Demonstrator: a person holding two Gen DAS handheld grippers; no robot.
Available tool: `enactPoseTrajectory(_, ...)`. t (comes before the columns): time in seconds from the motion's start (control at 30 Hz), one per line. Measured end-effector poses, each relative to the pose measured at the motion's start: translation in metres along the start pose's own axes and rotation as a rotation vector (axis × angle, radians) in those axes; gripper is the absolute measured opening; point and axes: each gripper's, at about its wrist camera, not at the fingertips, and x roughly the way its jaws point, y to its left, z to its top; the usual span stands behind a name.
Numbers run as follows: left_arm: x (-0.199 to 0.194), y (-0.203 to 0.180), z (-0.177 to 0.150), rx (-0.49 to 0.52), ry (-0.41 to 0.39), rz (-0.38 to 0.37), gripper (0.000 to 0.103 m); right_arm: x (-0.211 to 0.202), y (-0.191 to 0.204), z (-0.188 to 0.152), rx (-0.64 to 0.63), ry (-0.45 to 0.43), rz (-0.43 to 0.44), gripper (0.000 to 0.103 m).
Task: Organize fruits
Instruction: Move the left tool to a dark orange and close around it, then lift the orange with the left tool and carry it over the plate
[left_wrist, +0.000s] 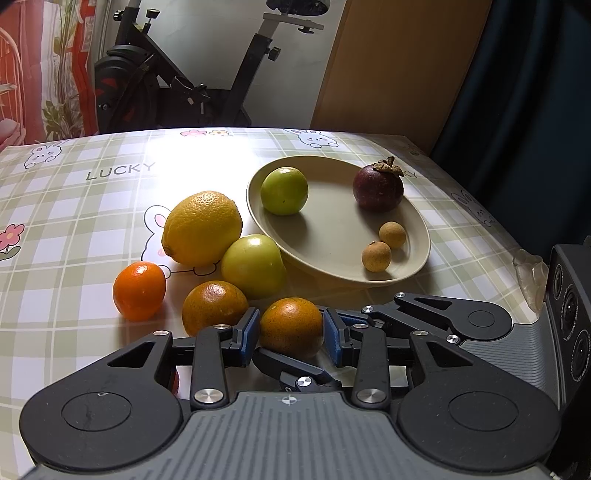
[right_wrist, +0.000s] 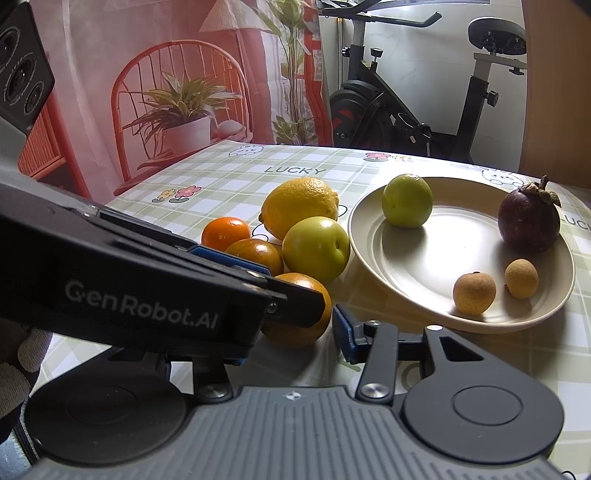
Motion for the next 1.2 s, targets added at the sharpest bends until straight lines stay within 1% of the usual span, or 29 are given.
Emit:
enactPoseTrajectory(0.7,0.001,0.001,-0.005,-0.013,-0.005,-0.009,0.042,-0.003,-0.002,-0.002,0.029,-0.009,0.015,0.048)
enactPoseTrajectory(1.0,0.0,0.002,-0.006,-0.031,-0.005,-0.012,0.042,-0.003,0.002,-0.002,0.009,-0.001,-0.016,0.049)
enactPoseTrajectory(1.03,0.0,0.002,-0.006,-0.035,-0.005,-0.013,0.042,-0.004,0.003,-0.002,0.01,-0.001,-0.017,0.046)
enactPoseTrajectory(1.13,-0.001,0.001,-0.005,-0.044,0.003,-0.023,0.041,-0.008,0.009,-0.004,0.013,-0.01,-0.041,0.045)
enactPoseTrajectory(1.2,-0.005,-0.002,-0.004,-0.033,-0.007,-0.032,0.041,-0.013,0.009,-0.004,0.027,-0.022,-0.043,0.045)
